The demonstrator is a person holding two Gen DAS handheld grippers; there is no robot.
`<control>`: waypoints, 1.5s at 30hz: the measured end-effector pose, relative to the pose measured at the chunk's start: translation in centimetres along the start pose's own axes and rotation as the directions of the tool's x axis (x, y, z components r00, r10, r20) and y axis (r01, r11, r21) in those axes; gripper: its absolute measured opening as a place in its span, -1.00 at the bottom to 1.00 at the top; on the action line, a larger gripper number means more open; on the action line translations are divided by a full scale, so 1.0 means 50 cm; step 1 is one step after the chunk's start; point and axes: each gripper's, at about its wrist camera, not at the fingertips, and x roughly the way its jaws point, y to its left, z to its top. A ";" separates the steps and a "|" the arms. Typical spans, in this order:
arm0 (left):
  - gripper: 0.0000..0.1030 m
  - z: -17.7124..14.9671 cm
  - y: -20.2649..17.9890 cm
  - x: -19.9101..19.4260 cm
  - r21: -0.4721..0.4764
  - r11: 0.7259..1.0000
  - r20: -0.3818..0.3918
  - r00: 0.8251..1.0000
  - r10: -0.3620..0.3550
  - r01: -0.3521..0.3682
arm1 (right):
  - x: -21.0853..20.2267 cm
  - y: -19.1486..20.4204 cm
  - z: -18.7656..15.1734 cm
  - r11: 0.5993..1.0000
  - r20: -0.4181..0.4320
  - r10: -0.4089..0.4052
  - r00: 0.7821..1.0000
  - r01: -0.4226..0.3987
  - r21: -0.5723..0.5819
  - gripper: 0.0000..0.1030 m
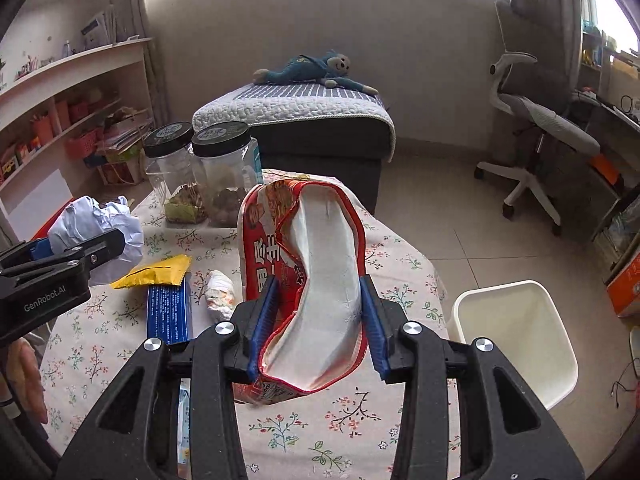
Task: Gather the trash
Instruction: 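Carry the paper and red bag over the white bin and release both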
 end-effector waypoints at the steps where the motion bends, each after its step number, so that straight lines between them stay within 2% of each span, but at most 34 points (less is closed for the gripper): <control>1: 0.25 0.002 -0.008 0.001 -0.003 1.000 0.005 1.000 -0.002 0.002 | -0.002 -0.006 0.000 1.000 0.007 -0.014 1.000 0.014 0.002 -0.26; 8: 0.25 0.002 -0.069 0.007 0.017 1.000 0.039 0.999 -0.013 0.012 | -0.021 -0.057 0.004 0.994 0.061 -0.104 0.993 0.102 0.031 -0.26; 16: 0.25 -0.003 -0.134 0.025 0.022 0.999 0.032 0.998 -0.049 0.049 | -0.028 -0.158 0.002 0.965 0.071 -0.251 0.965 0.244 0.099 -0.26; 23: 0.25 -0.013 -0.214 0.035 0.055 0.995 0.026 0.996 -0.090 0.088 | -0.017 -0.268 -0.017 0.909 -0.018 -0.377 0.926 0.373 0.184 -0.25; 31: 0.25 -0.022 -0.330 0.050 0.089 0.980 -0.009 0.984 -0.180 0.180 | -0.032 -0.377 -0.042 0.847 -0.090 -0.445 0.891 0.452 0.279 -0.22; 37: 0.25 -0.041 -0.439 0.059 0.128 0.953 -0.045 0.962 -0.270 0.273 | -0.073 -0.443 -0.059 0.797 -0.084 -0.511 0.856 0.508 0.327 0.12; 39: 0.25 -0.046 -0.472 0.062 0.133 0.944 -0.057 0.954 -0.296 0.301 | -0.089 -0.471 -0.069 0.774 -0.083 -0.535 0.841 0.527 0.352 0.30; 45: 0.25 -0.061 -0.564 0.073 0.161 0.920 -0.098 0.934 -0.345 0.357 | -0.128 -0.547 -0.100 0.717 -0.101 -0.575 0.812 0.559 0.417 0.47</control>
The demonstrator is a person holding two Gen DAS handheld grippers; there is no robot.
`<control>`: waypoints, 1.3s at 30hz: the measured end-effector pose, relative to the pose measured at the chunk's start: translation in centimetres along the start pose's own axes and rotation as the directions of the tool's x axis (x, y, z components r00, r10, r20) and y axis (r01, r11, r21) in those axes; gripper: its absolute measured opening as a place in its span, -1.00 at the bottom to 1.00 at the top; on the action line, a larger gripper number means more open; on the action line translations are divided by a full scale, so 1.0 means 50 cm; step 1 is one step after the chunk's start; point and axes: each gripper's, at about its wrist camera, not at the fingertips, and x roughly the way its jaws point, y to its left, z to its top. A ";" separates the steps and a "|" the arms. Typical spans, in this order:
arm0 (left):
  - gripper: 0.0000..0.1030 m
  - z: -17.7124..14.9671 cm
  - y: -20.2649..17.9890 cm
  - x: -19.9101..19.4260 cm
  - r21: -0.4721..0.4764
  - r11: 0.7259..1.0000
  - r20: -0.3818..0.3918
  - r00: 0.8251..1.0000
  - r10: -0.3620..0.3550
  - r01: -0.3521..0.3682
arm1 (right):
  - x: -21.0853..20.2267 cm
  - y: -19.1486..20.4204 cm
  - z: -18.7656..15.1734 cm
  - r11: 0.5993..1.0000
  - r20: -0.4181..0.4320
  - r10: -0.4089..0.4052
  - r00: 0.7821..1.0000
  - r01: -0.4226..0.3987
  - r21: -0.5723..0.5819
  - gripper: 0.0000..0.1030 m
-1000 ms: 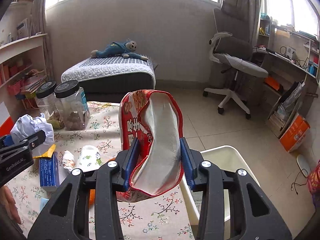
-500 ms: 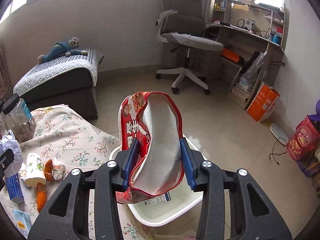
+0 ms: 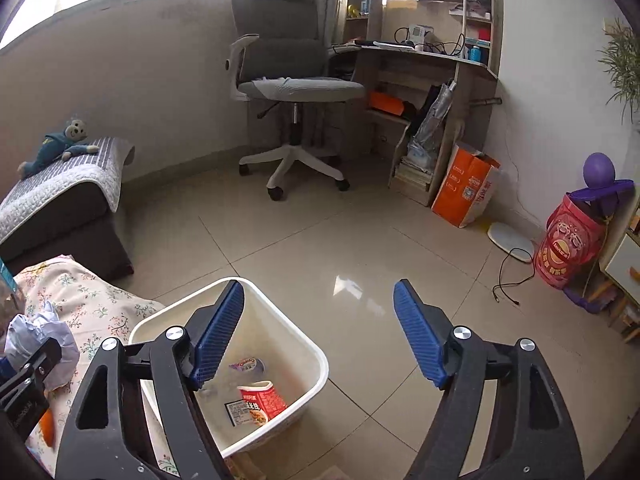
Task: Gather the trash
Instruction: 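Carry the paper and red bag over the white bin and release both, then grasp the blue box with the left tool while the right tool grasps the milk carton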
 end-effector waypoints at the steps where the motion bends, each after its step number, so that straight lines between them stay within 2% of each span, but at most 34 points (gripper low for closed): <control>1: 0.25 0.001 -0.016 0.008 0.005 1.000 -0.006 1.000 -0.009 0.009 | 0.003 -0.013 0.000 1.000 -0.002 -0.008 1.000 0.008 0.012 0.47; 9: 0.28 0.026 -0.139 0.075 0.010 0.996 -0.057 0.994 -0.093 0.094 | 0.010 -0.100 0.004 0.991 0.010 -0.079 0.997 0.077 0.110 0.54; 15: 0.47 0.039 -0.174 0.105 -0.016 0.991 -0.099 0.986 -0.132 0.131 | 0.014 -0.127 -0.003 0.984 -0.004 -0.102 0.995 0.101 0.149 0.63; 21: 0.61 0.037 -0.152 0.069 0.028 0.998 -0.061 0.997 -0.055 0.057 | 0.002 -0.087 -0.012 0.991 0.007 -0.095 0.995 0.094 0.096 0.84; 27: 0.62 0.033 -0.080 0.009 0.048 0.996 0.019 0.997 0.077 -0.078 | -0.022 -0.010 -0.022 0.998 0.026 -0.062 0.998 0.062 0.009 0.86; 34: 0.68 0.028 0.038 -0.048 -0.034 0.987 0.046 0.986 0.160 -0.159 | -0.053 0.089 -0.029 0.996 0.046 -0.010 0.999 0.014 -0.093 0.86; 39: 0.69 0.026 0.104 -0.074 -0.072 0.976 0.023 0.978 0.207 -0.205 | -0.080 0.145 -0.029 0.993 0.051 0.038 0.998 -0.032 -0.110 0.86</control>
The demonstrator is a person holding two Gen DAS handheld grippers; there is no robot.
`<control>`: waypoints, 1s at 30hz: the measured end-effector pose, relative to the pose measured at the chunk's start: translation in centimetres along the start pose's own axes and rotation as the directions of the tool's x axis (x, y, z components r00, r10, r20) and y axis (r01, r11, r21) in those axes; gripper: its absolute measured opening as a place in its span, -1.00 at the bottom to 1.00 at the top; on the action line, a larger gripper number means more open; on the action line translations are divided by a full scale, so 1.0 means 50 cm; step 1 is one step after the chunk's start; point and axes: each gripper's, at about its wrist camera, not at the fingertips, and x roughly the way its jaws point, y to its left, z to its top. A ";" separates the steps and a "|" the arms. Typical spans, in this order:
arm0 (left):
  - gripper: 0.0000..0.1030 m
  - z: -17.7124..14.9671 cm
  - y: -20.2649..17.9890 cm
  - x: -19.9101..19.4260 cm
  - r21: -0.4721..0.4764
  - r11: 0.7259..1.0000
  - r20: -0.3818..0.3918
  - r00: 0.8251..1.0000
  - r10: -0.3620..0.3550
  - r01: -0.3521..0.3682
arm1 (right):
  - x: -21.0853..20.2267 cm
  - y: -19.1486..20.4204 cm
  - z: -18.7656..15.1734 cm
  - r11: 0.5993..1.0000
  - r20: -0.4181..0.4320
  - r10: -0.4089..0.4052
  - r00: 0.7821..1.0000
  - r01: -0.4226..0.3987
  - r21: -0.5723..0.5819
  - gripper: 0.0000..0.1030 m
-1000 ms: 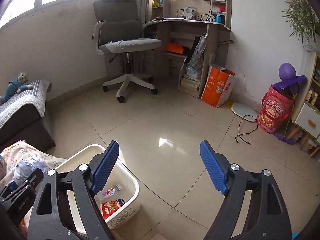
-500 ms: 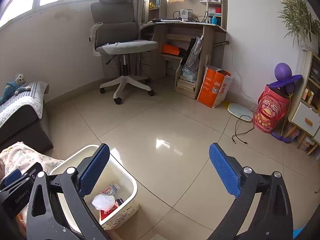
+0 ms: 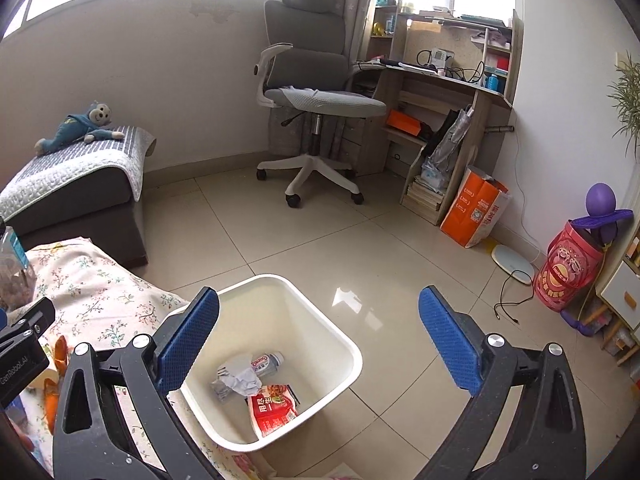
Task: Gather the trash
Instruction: 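Grasp the blue box with the left tool while the right tool grasps the milk carton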
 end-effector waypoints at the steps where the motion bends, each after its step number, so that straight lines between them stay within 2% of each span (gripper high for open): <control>1: 0.69 -0.002 0.014 -0.005 -0.006 1.000 0.003 1.000 0.010 -0.010 | -0.005 0.012 0.000 1.000 0.001 0.010 1.000 -0.010 -0.003 0.86; 11: 0.69 -0.007 0.132 -0.044 -0.062 0.995 0.008 0.997 0.083 -0.082 | -0.049 0.135 -0.017 0.992 0.013 0.083 0.996 -0.081 -0.094 0.86; 17: 0.70 -0.010 0.193 -0.060 -0.092 0.989 0.010 0.993 0.118 -0.116 | -0.073 0.181 -0.016 0.987 0.030 0.122 0.992 -0.118 -0.105 0.86; 30: 0.70 -0.027 0.310 -0.055 -0.152 0.972 -0.049 0.984 0.174 -0.179 | -0.102 0.285 -0.039 0.970 0.016 0.182 0.983 -0.177 -0.167 0.86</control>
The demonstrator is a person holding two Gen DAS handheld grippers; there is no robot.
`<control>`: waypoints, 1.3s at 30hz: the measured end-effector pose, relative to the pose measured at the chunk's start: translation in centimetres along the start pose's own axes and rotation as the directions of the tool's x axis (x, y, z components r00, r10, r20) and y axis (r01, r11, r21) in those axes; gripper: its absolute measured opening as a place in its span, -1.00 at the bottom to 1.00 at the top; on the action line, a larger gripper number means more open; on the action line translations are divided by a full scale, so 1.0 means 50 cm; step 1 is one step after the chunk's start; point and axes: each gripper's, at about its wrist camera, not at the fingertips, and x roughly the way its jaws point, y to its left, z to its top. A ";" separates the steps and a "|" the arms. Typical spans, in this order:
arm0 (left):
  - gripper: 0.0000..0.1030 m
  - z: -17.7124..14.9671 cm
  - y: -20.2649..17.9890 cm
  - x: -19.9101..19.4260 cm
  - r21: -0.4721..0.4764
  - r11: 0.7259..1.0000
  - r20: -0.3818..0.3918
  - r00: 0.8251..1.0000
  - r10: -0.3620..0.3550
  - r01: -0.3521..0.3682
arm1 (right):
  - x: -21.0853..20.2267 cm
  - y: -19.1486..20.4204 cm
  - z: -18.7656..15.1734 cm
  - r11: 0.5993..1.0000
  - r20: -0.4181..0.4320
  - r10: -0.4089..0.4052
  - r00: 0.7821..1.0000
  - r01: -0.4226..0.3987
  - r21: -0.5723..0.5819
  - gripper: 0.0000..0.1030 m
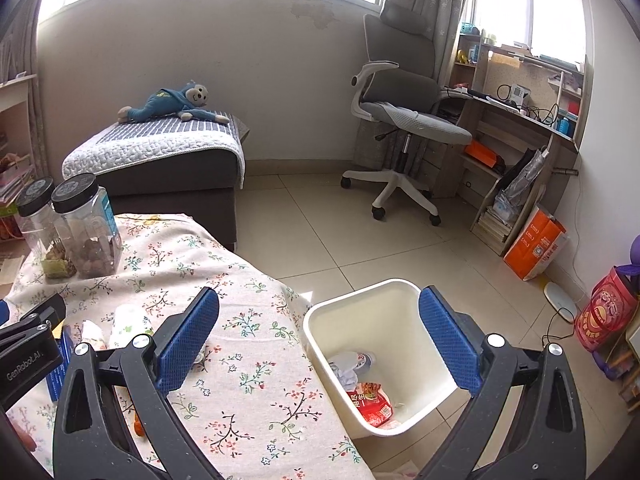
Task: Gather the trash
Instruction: 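Grasp the blue box with the left tool while the right tool grasps the milk carton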
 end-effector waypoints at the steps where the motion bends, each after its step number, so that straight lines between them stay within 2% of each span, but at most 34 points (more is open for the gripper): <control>1: 0.70 0.001 0.013 0.004 -0.011 1.000 -0.009 1.000 0.001 -0.001 | 0.001 0.008 -0.001 1.000 -0.003 0.006 1.000 -0.006 -0.005 0.86; 5: 0.70 0.003 0.064 0.024 -0.053 0.998 -0.064 0.998 0.024 -0.027 | -0.001 0.040 -0.006 0.999 -0.010 0.029 1.000 -0.030 -0.029 0.86; 9: 0.70 0.000 0.123 0.056 -0.096 0.994 -0.154 0.987 0.038 -0.053 | -0.002 0.070 -0.008 0.997 -0.021 0.051 0.998 -0.052 -0.053 0.86; 12: 0.70 -0.010 0.162 0.085 -0.132 0.989 -0.234 0.972 0.031 -0.063 | -0.002 0.084 -0.010 0.995 -0.035 0.069 0.997 -0.071 -0.064 0.86; 17: 0.70 -0.039 0.204 0.143 -0.160 0.984 -0.352 0.936 0.019 -0.080 | 0.003 0.100 -0.017 0.991 -0.061 0.085 0.995 -0.091 -0.099 0.86; 23: 0.70 -0.048 0.205 0.213 -0.178 0.978 -0.412 0.911 0.022 -0.104 | 0.032 0.103 -0.032 0.983 -0.153 0.102 0.983 -0.123 -0.138 0.86; 26: 0.70 -0.044 0.193 0.244 -0.156 0.982 -0.429 0.903 0.032 -0.108 | 0.046 0.115 -0.049 0.970 -0.245 0.147 0.958 -0.188 -0.154 0.86; 28: 0.69 -0.047 0.188 0.267 -0.133 0.986 -0.456 0.889 0.031 -0.102 | 0.046 0.128 -0.062 0.959 -0.288 0.180 0.940 -0.233 -0.159 0.86; 31: 0.23 -0.056 0.195 0.283 -0.123 0.991 -0.497 0.868 -0.018 -0.050 | 0.036 0.155 -0.086 0.936 -0.355 0.235 0.905 -0.309 -0.169 0.86; 34: 0.12 -0.050 0.212 0.252 -0.116 0.993 -0.490 0.869 -0.061 0.005 | 0.024 0.187 -0.113 0.908 -0.429 0.291 0.855 -0.388 -0.158 0.86; 39: 0.10 -0.027 0.252 0.165 -0.131 0.985 -0.436 0.886 -0.157 0.111 | -0.007 0.263 -0.168 0.843 -0.537 0.357 0.765 -0.511 -0.168 0.86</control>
